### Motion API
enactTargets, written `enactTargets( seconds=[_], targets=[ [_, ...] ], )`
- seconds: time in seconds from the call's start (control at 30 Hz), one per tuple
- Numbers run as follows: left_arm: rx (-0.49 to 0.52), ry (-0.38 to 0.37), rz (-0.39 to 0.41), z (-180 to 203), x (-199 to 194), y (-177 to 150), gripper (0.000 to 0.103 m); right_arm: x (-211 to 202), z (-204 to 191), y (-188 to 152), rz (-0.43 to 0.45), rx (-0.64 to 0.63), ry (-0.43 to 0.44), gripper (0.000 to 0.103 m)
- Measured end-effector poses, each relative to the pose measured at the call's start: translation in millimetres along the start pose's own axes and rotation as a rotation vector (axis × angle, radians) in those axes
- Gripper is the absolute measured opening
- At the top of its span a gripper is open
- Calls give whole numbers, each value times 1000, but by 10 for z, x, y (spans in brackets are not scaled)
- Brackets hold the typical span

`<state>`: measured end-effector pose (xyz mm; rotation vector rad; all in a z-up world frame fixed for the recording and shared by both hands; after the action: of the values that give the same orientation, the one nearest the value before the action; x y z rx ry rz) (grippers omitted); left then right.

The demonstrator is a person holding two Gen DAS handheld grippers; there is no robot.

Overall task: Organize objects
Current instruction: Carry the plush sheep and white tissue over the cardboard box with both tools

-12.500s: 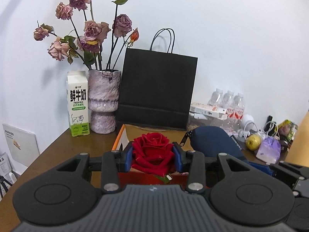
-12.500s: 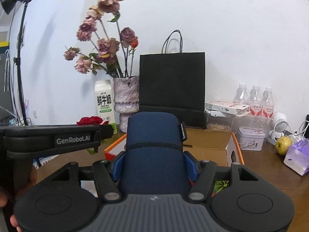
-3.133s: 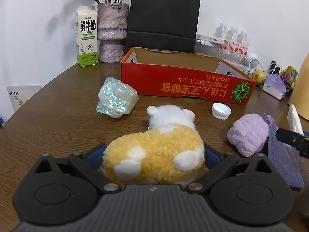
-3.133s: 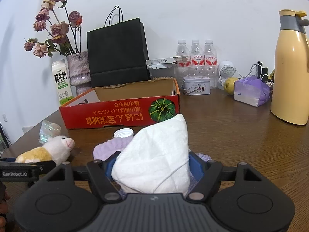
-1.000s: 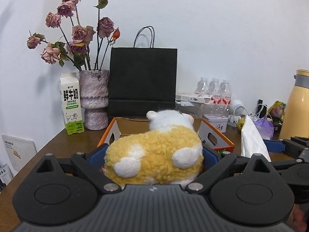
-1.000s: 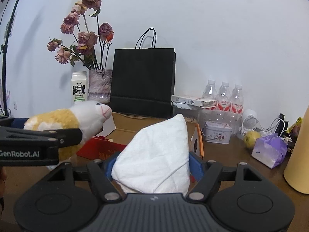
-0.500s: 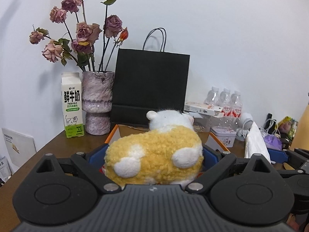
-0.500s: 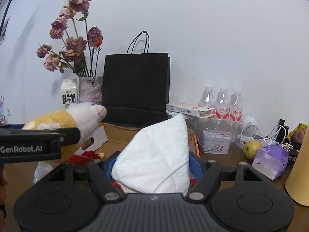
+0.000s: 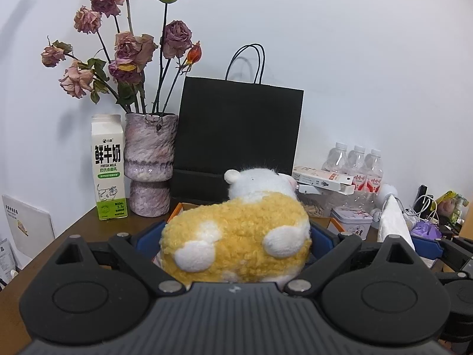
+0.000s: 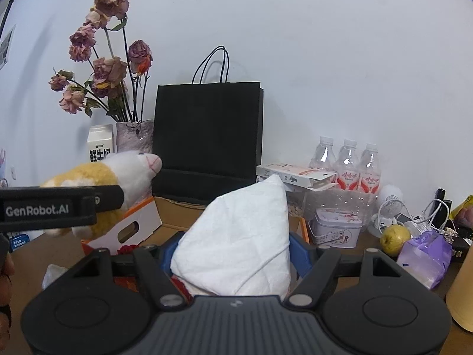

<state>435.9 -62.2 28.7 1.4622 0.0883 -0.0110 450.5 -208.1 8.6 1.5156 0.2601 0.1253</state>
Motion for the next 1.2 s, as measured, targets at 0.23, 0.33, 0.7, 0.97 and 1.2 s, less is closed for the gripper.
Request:
enactTargets(
  seconds=[0.23,0.33,0.7,0.97,1.2],
  targets=[
    [7,-7,6,49,196,24,98,238,-4,45,1,-1,8,72],
    [8,-3,4,41,296,22,98,355,-8,33,-7,-2,11,72],
    [7,20,-13,-54,650,2,98,780,-47,-37,-41,-22,24,72],
    [22,27,-27,-89,879,-54,98,1030,-10,-129,-73,-25,27,73],
    [41,28,-38,-107,1078,-109,98,1219,8,-223,-98,-34,27,73]
  ],
)
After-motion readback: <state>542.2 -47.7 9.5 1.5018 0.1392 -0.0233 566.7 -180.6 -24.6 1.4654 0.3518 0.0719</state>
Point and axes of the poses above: each gripper's, at about its wrist camera, not at the fingertips, and x roughly the way its jaws point, z to its right, y to its top, the point moved 8 cm from there along x, roughly the way its jaws point, and after that the axes turned 12 degrees about z, right-handed, at the moved point
